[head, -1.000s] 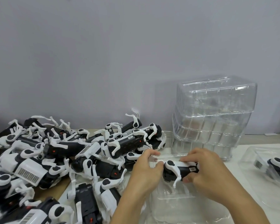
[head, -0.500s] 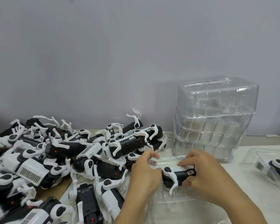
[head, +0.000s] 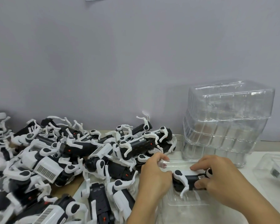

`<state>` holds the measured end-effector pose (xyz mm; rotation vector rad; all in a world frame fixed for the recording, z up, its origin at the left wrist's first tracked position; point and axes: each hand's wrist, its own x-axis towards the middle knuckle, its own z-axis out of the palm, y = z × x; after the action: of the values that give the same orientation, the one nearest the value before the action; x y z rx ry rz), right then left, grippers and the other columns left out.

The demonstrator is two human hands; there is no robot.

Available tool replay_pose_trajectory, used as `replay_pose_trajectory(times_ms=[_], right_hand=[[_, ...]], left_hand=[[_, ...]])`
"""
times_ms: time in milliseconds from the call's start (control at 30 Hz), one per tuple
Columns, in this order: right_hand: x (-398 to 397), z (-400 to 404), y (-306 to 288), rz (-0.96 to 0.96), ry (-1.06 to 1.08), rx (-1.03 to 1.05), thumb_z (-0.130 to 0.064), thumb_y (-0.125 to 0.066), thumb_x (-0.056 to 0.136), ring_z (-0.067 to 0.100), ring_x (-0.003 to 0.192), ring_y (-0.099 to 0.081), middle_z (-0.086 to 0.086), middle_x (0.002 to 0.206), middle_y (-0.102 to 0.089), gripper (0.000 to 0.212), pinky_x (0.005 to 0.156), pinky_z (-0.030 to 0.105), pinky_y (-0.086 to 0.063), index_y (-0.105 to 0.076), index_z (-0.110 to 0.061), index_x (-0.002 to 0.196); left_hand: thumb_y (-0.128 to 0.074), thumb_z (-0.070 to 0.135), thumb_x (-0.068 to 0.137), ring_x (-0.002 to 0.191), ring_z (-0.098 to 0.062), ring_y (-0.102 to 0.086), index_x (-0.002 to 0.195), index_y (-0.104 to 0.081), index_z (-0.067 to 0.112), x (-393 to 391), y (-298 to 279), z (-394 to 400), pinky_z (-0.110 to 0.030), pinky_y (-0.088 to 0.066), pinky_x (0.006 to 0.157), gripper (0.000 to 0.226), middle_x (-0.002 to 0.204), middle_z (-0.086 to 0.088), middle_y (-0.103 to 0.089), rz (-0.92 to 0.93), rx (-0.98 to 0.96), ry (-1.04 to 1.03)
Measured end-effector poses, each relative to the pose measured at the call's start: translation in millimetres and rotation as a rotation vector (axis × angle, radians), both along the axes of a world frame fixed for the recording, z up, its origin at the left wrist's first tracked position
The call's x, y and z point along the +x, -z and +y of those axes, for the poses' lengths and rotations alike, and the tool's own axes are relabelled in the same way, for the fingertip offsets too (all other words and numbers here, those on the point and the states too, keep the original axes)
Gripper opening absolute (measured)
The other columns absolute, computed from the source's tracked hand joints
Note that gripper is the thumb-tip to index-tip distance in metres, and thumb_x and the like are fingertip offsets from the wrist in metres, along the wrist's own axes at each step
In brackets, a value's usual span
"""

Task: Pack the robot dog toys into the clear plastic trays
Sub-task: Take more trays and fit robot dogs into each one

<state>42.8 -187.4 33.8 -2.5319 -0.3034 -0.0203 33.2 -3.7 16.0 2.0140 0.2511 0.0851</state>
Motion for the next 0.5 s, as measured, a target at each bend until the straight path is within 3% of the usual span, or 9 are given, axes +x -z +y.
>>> replay_pose_trajectory(times_ms=[167,300,367,500], right_hand=[[-0.2,0.0,0.7,0.017,0.024,0.019,-0.015,-0.083,0.075,-0.003,0.091,-0.051,-0.021,0.106,-0.059,0.033,0.074,0.014,-0.037,-0.075,-0.031,0.103],[-0.6,1.4,-0.5,0.028,0.035,0.012,-0.016,-0.082,0.076,0.002,0.098,-0.052,-0.020,0.107,-0.059,0.034,0.084,0.021,-0.042,-0.074,-0.032,0.104],[-0.9,1.6,-1.9,0.028,0.039,0.004,-0.016,-0.082,0.075,0.003,0.099,-0.053,-0.020,0.108,-0.059,0.034,0.086,0.022,-0.043,-0.074,-0.031,0.105],[-1.9,1.4,-4.2,0.038,0.035,-0.008,-0.016,-0.083,0.074,0.003,0.095,-0.054,-0.017,0.107,-0.060,0.035,0.080,0.020,-0.041,-0.074,-0.031,0.105]], left_hand=[[-0.063,0.014,0.090,0.095,0.003,-0.057,0.102,-0.061,0.036,-1.6,-3.3,2.7,-0.024,-0.053,0.082,0.025,0.109,0.018,-0.058,-0.021,0.004,0.038],[-0.060,0.042,0.092,0.098,0.006,-0.049,0.110,-0.055,0.043,-4.9,-11.9,2.7,-0.008,-0.035,0.069,0.018,0.109,0.021,-0.049,-0.006,0.028,0.158],[-0.066,0.047,0.088,0.101,0.002,-0.049,0.106,-0.055,0.041,-6.1,-13.2,-0.5,-0.007,-0.033,0.068,0.022,0.107,0.021,-0.046,0.016,0.084,0.233],[-0.071,0.044,0.085,0.111,-0.007,-0.048,0.089,-0.058,0.035,-6.9,-13.2,-5.0,-0.009,-0.033,0.070,0.016,0.122,0.009,-0.049,0.047,0.156,0.229]])
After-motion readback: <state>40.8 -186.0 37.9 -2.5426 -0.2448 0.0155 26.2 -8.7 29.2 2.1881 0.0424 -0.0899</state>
